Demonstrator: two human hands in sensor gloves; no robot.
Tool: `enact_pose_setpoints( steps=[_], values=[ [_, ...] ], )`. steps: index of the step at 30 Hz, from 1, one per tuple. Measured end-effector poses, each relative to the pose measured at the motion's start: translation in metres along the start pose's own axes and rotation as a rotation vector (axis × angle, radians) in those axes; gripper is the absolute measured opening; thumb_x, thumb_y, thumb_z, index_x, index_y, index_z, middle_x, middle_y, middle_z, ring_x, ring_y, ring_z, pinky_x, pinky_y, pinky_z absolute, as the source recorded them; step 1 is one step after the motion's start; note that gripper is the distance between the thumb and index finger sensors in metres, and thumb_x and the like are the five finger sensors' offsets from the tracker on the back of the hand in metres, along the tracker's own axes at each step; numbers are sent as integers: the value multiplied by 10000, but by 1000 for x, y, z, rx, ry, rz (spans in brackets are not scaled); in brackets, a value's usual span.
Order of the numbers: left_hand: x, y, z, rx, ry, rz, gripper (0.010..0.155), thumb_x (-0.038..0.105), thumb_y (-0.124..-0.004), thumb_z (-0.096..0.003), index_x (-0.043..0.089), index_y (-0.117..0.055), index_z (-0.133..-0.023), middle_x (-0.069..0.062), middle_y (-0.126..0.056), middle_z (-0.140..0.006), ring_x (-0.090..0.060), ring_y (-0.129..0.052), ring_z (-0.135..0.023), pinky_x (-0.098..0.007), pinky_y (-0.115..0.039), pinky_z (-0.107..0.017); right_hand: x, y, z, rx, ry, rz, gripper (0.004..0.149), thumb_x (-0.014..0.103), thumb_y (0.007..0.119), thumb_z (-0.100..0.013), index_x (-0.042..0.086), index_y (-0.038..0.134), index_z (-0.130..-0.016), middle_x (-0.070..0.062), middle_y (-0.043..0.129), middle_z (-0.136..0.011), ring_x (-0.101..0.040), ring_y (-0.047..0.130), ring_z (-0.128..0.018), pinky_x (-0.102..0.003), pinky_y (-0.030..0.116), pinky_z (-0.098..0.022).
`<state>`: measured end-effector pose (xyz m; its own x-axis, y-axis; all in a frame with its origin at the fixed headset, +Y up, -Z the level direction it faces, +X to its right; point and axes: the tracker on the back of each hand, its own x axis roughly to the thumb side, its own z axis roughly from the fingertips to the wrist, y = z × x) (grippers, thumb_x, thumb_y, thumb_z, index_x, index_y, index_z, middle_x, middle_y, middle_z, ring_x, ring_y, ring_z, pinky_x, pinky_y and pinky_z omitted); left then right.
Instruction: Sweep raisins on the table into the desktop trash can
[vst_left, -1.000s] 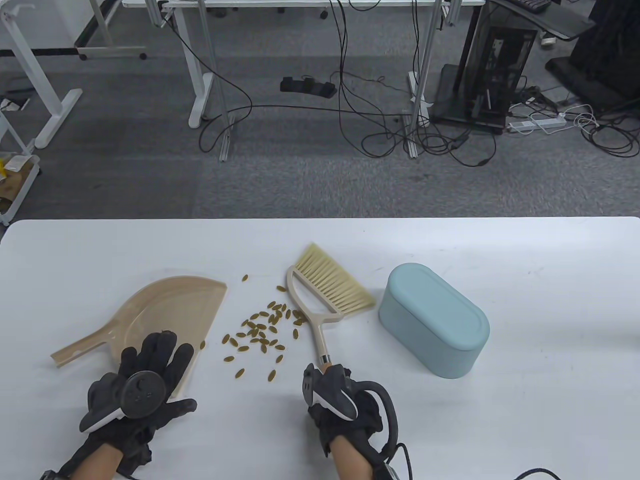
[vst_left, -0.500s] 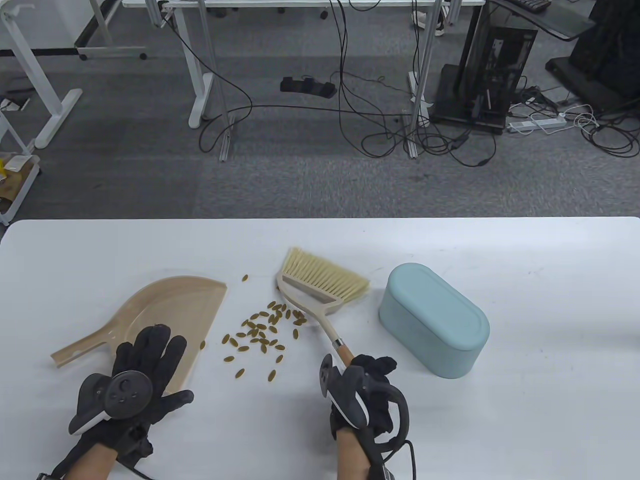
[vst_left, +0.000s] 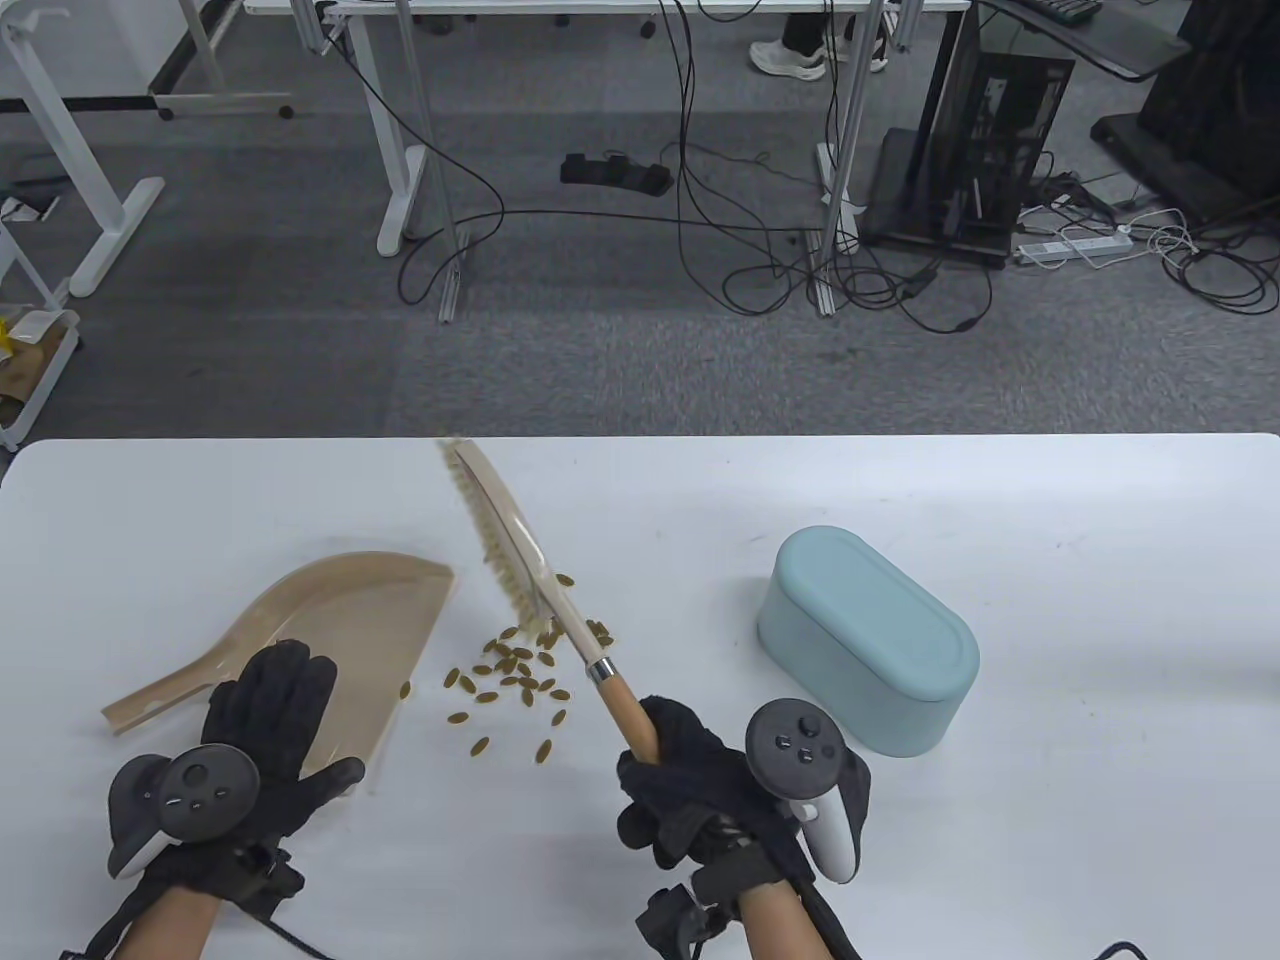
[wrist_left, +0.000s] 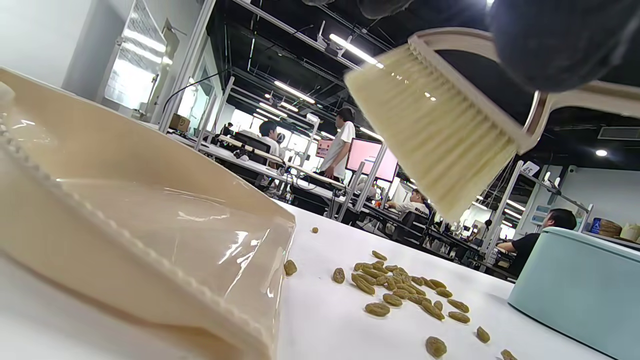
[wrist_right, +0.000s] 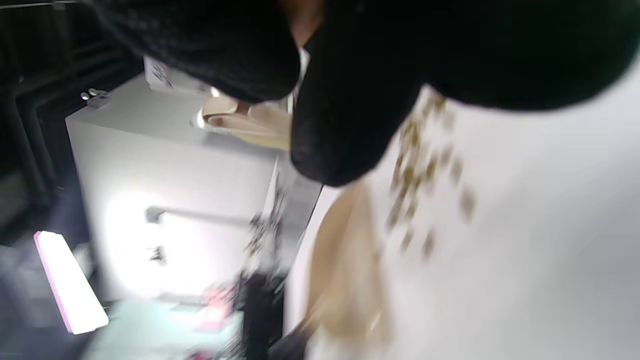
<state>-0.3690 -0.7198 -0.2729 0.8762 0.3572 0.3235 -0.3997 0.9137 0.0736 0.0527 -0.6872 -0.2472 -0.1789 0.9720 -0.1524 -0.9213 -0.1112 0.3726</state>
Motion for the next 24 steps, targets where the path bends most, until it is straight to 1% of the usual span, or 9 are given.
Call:
enact_pose_setpoints(
  steps=[1,3,5,10,11,13,15,20,24],
  values=[
    [0,0,0,0,-1,0,877,621,-727,-473,284,-261,-1136,-54,-113,-1228,-364,-173,-1186,-718,-223,-771,-6,3,-2,98,28,-89,715,289,825,-502,-17,481,-1049,-227,843,-786,-126,1007,-261,-328,874,-151],
    [-1,0,0,3,-1,2,878,622,-725,-470,286,-259,-1135,-55,-115,-1228,-363,-172,-1186,-719,-221,-771,-18,9,-6,238,73,-169,719,292,811,-521,-26,454,-1058,-228,835,-783,-117,1006,-275,-319,878,-161],
    [-1,1,0,5,3,9,878,624,-721,-472,288,-254,-1135,-54,-114,-1228,-363,-170,-1187,-719,-218,-771,-32,16,-7,329,126,-233,727,292,797,-535,-39,425,-1064,-229,830,-774,-113,1005,-284,-314,879,-165],
    [-4,0,0,-6,19,9,871,621,-716,-476,288,-255,-1136,-53,-112,-1228,-363,-164,-1187,-718,-211,-771,-62,25,-10,420,246,-322,740,299,763,-557,-62,369,-1069,-248,817,-757,-118,1006,-305,-316,884,-179],
    [-4,-1,0,-9,20,9,871,622,-715,-476,290,-253,-1136,-53,-112,-1228,-364,-162,-1187,-718,-209,-771,-67,25,-10,413,261,-322,734,299,754,-560,-57,368,-1073,-257,810,-757,-127,1006,-315,-322,884,-186],
    [-4,-1,0,-13,22,6,871,620,-715,-477,288,-253,-1136,-54,-111,-1228,-365,-161,-1186,-718,-206,-771,-75,19,-9,368,300,-243,738,320,730,-566,-52,351,-1078,-242,814,-751,-121,1010,-327,-317,890,-199],
    [-3,-2,0,-18,21,1,870,621,-714,-478,289,-253,-1137,-50,-110,-1228,-362,-159,-1187,-718,-205,-770,-78,9,-6,306,321,-187,754,339,725,-567,-53,338,-1082,-218,837,-720,-116,1011,-315,-313,889,-197],
    [-4,-5,0,-34,25,-12,869,621,-713,-479,290,-252,-1137,-53,-111,-1227,-364,-157,-1186,-718,-205,-770,-71,-24,13,144,325,88,712,370,720,-560,-33,428,-1069,-192,854,-719,-110,1012,-305,-307,890,-199],
    [-3,-6,0,-45,31,-19,868,618,-712,-480,288,-252,-1137,-55,-80,-1228,-366,-154,-1185,-718,-202,-769,-66,-43,29,19,325,137,701,363,742,-542,-44,480,-1049,-222,873,-703,-119,1014,-259,-312,885,-158]
  ],
)
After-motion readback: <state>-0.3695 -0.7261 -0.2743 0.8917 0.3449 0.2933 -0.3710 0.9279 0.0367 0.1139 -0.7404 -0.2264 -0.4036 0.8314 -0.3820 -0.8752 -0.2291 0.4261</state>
